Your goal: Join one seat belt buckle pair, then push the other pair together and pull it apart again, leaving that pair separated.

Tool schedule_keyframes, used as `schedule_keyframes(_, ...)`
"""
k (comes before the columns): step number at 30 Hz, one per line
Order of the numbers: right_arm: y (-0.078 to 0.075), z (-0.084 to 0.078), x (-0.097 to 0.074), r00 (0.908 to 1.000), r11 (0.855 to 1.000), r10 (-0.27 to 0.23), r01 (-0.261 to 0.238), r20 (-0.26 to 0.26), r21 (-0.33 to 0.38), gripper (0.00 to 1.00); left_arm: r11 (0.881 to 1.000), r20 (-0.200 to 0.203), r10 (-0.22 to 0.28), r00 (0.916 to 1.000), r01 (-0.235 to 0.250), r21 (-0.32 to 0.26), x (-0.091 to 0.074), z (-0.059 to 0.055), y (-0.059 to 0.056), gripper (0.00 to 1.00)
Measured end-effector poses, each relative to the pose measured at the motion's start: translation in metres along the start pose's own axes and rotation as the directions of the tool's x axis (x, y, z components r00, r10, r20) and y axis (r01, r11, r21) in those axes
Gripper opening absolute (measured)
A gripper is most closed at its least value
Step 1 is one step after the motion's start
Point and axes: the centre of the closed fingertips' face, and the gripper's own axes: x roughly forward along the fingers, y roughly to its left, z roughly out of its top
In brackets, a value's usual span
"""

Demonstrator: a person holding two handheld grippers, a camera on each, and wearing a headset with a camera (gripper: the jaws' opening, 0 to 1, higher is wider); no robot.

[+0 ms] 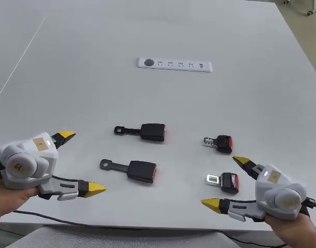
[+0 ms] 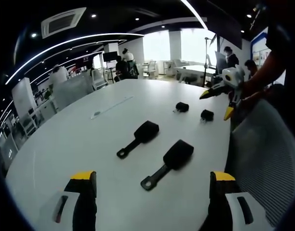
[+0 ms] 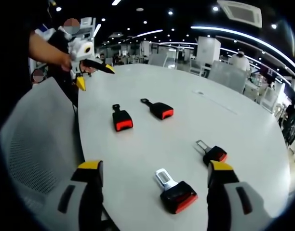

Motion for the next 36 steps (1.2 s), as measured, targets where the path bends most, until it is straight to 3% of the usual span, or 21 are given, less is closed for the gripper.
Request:
schedule_keyframes(19,-0.015,-0.012,-0.003,0.9995,1.0,0.005,-0.004,-0.032,0.014,0.87,0.998,-0.025,-0.052,0.9983,0.053,0.037,0.021,0.005,-0.004,0.98)
schedule_keyframes(24,-0.019,-0.016,-0.003,0.9983,0.999,0.034,-0.033,-0.048,0.02,0.85,0.996,-0.031,-0.077,0.9966,0.078,0.038,0.029,0.006,-0.008,0.98)
schedule_keyframes(30,-0.022,-0.022,-0.002,0.9953,0.998,0.067,-0.065,-0.071,0.02,0.83,0.99,-0.066,-0.116,0.9911,0.121,0.071,0.041,0.003,-0.018,0.97)
schedule_keyframes(36,-0.025,-0.033,0.0,0.9885,0.994,0.106,-0.104,-0.108,0.022,0.81,0.986,-0.072,-0.135,0.9882,0.141,0.084,0.051,0.005,-0.022,0.96)
